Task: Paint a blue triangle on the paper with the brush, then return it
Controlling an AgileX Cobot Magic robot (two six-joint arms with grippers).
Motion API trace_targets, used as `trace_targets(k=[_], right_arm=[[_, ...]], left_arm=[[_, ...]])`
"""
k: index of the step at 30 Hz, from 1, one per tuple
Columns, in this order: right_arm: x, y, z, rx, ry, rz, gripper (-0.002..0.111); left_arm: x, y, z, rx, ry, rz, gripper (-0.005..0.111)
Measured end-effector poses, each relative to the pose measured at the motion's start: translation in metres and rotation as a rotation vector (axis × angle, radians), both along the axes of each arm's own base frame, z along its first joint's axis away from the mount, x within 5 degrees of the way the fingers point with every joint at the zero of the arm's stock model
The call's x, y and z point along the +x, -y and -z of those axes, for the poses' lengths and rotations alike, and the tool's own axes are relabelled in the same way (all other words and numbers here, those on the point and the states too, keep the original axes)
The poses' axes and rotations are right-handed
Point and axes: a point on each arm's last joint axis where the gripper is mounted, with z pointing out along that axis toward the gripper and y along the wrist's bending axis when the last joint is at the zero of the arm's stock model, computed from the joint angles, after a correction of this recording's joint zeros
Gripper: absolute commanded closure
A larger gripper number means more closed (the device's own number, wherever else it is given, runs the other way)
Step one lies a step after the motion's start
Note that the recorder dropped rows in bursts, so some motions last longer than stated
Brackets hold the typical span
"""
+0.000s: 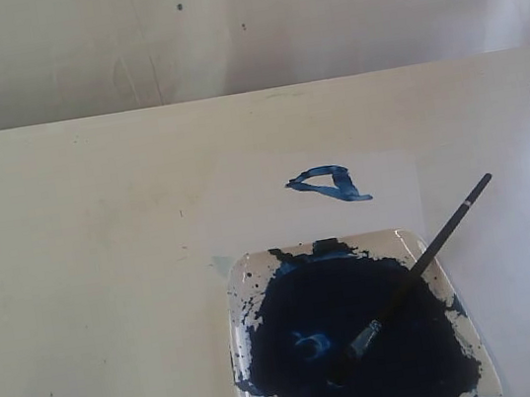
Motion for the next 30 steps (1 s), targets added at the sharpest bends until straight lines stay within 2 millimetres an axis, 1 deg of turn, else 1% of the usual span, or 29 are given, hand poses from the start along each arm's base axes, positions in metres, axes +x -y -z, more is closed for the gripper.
trace_targets(k=[5, 9, 20, 24, 26, 30], right_arm=[[0.0000, 0.0000, 0.0000, 0.000, 0.000, 0.000, 0.108], [0.0000, 0.0000, 0.0000, 0.000, 0.000, 0.000, 0.108], [0.0000, 0.0000, 0.0000, 0.000, 0.000, 0.000, 0.108], [0.0000, 0.0000, 0.0000, 0.000, 0.000, 0.000, 0.108], [0.0000, 0.0000, 0.0000, 0.000, 0.000, 0.000, 0.108], [0.0000, 0.0000, 0.0000, 0.000, 0.000, 0.000, 0.108]], left_arm=[[-0.0001, 0.0005, 0.0001, 0.043, 0.003, 0.022, 0.107], [-0.0001, 0.0005, 0.0001, 0.043, 0.003, 0.022, 0.107], [-0.0001, 0.0006, 0.0001, -0.057, -0.006, -0.015, 0.107], [-0.0010, 0.0004, 0.0024, -0.092, -0.036, -0.031, 0.107], [-0.0025, -0.0004, 0.0057, -0.095, -0.079, -0.045, 0.107], [-0.0025, -0.0009, 0.0059, -0.092, -0.081, -0.050, 0.107]])
